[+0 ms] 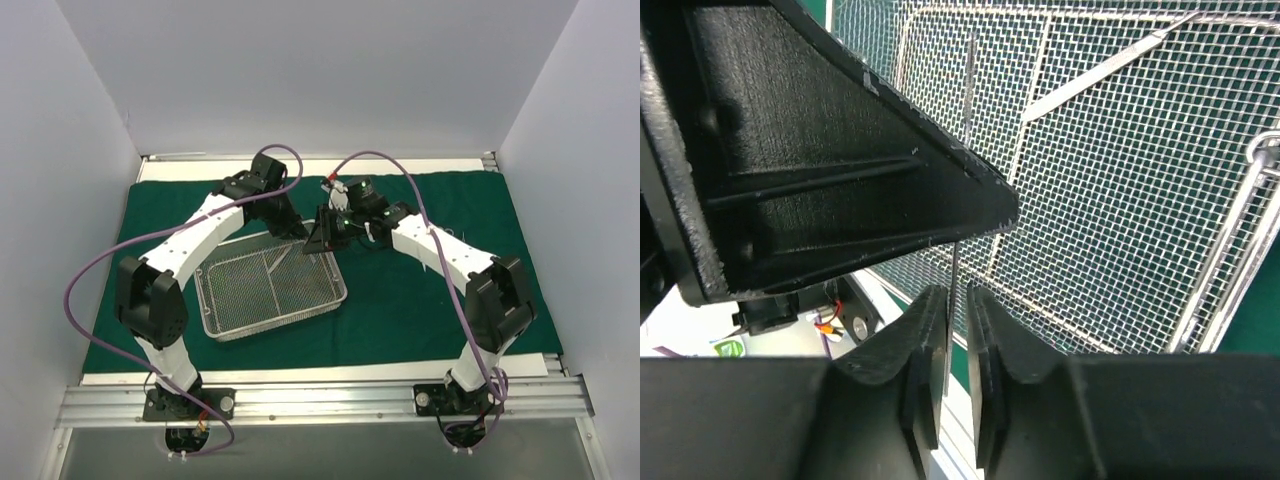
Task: Open and lay out the surgical kit
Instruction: Place the medical item in the surgical kit.
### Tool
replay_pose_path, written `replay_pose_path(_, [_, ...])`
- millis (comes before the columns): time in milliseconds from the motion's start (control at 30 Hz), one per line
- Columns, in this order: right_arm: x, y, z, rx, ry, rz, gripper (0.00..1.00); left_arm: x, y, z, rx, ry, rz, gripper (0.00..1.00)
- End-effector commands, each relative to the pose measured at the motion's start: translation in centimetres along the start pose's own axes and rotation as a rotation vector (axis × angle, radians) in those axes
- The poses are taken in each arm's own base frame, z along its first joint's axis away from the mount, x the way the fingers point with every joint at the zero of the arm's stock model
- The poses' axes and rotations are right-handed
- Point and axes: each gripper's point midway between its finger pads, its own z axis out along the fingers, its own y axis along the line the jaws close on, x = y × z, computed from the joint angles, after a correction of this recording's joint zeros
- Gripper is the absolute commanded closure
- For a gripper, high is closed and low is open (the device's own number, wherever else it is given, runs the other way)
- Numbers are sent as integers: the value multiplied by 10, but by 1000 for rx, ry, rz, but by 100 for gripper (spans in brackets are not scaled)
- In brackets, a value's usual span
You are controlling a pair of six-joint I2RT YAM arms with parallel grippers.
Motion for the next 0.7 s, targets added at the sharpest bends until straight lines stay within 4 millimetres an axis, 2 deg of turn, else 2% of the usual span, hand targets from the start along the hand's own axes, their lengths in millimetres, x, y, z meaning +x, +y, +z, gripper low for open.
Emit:
replay_pose_path(0, [-3,14,1,-51,16,-40,87,-11,-28,-9,86,-32,29,98])
replay_pose_path(133, [0,14,4,-70,51,-44,100,-12,-31,-8,96,-32,31,98])
replay_pose_path(200, [1,17,4,-86,54,-44,100,-12,-33,-8,98,-31,45,98])
replay_pose_path(267, [0,19,4,-107,44,-42,100,-14,-34,-10,98,-37,56,91])
replay_pose_path(333, [2,16,2,-112,33,-2,100,-15,-35,-11,104,-37,63,76])
replay_pose_path(400, [-3,16,-4,-132,8,19,100,-16,-35,-13,110,-40,93,69])
replay_pose_path(533, [-6,2,-14,-118,-17,56,100,-25,-32,-22,113,-77,153,28])
replay_pose_path(567, [-4,-2,-16,-115,-16,65,100,-26,-29,-22,112,-87,180,26])
replay_pose_path(633, [-8,-9,-23,-103,-28,74,100,-33,-27,-35,121,-133,199,21])
replay_pose_path(667, [-5,-14,-24,-92,-23,86,100,-36,-19,-37,105,-150,221,11])
